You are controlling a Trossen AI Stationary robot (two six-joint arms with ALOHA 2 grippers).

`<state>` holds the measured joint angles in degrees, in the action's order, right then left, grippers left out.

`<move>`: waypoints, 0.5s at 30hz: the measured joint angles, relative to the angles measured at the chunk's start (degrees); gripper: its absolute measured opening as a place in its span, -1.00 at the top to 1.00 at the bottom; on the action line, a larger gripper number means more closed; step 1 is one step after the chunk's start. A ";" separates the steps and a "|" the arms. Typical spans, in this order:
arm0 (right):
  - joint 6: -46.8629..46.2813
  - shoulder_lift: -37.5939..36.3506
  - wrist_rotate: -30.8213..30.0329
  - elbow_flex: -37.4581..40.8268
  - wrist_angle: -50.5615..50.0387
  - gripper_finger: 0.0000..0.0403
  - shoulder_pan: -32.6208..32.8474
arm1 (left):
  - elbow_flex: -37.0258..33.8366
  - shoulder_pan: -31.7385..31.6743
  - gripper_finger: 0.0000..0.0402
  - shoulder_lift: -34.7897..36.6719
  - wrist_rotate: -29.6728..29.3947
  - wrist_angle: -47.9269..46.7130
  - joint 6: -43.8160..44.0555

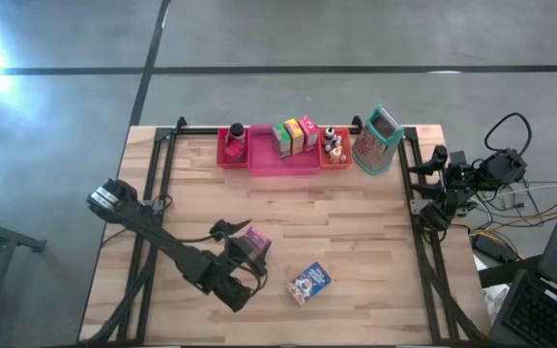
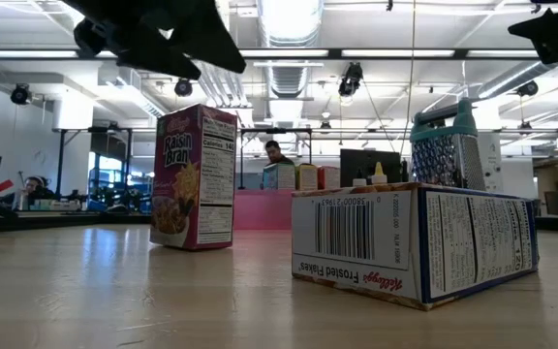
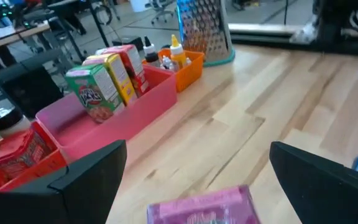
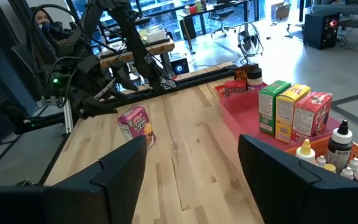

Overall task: Pick & Place Kitchen Items
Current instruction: Put the purple cereal box into the pink bin

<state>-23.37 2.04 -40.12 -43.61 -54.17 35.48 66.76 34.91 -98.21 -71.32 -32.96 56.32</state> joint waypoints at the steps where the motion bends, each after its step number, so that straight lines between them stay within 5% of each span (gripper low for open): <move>1: -0.01 0.00 0.02 -0.01 0.00 -0.22 0.02 | 0.02 -0.10 -0.99 0.00 -0.52 0.53 0.02; 6: -0.01 0.00 0.00 -0.01 0.00 -0.15 0.02 | -0.06 -0.34 -0.99 0.02 -1.50 1.49 -3.22; 12: -0.01 0.00 0.00 -0.01 0.00 -0.09 0.01 | -0.15 -0.34 -0.99 0.01 -9.34 1.38 -4.80; 15: 0.00 0.00 0.01 -0.01 0.00 -0.07 0.01 | -0.21 -0.34 -0.99 0.02 -7.68 1.35 -9.25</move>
<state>-23.37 2.04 -40.11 -43.62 -54.17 35.49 66.56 34.57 -98.19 -79.01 -31.61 47.07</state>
